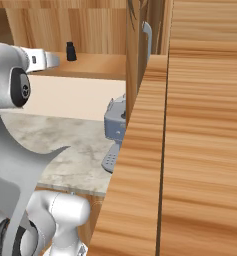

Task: Retrieve the shaker from the cabinet and place it next the steak on a plate on the dining table.

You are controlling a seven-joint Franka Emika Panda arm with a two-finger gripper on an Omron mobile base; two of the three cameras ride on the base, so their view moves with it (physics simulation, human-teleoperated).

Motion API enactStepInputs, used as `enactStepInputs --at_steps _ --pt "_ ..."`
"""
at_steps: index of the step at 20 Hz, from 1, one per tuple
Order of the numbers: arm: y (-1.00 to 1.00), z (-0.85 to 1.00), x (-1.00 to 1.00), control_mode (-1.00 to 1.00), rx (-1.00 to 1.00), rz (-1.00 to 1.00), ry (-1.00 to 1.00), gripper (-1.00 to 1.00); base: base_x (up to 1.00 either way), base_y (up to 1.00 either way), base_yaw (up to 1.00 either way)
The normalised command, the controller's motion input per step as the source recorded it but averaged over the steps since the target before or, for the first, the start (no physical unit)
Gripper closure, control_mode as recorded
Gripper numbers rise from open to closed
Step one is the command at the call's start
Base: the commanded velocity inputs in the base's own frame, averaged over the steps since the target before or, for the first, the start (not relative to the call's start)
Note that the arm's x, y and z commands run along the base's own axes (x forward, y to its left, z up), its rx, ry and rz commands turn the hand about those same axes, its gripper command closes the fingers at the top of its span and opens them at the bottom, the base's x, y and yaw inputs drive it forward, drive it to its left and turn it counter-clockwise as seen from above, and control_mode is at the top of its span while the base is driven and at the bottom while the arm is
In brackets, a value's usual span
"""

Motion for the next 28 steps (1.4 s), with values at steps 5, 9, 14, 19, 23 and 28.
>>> enactStepInputs --at_steps 5,9,14,19,23,28 --pt "0.08 0.0 0.37 -1.0 0.0 0.01 -0.03 -1.0 0.0 0.0 0.0" --pt "0.0 0.0 0.4 -1.0 0.0 0.0 0.0 -1.0 0.0 0.0 0.0" --pt "0.0 0.0 0.42 -1.0 0.0 0.0 0.01 -1.0 0.0 0.0 0.0" --pt "0.0 0.0 0.47 -1.0 0.0 0.0 0.04 -1.0 0.0 0.0 0.0" --pt "0.04 0.0 0.5 -1.0 0.0 0.0 0.07 -1.0 0.0 0.0 0.0" --pt "0.0 0.0 0.49 -1.0 -0.01 0.0 0.03 -1.0 0.0 0.0 0.0"
